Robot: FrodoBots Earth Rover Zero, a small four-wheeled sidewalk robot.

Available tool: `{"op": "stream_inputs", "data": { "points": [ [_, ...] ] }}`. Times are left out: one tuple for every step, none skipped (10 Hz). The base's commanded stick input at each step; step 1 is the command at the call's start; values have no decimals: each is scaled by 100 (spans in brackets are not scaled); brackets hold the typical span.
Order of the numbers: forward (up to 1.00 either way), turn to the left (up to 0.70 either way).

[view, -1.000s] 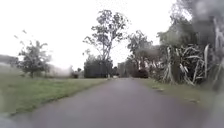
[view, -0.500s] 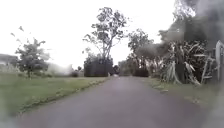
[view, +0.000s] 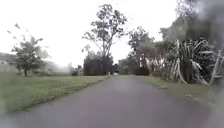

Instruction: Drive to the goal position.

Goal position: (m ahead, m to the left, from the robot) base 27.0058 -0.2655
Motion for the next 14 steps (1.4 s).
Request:
{"op": "stream_inputs", "data": {
  "points": [
    [7, 0],
    [0, 0],
    [0, 0],
    [0, 0],
    [0, 0],
    [0, 0],
    [0, 0],
    [0, 0],
    [0, 0],
    [0, 0],
    [16, 0],
    [33, 0],
    [50, 0],
    [0, 0]
  ]
}}
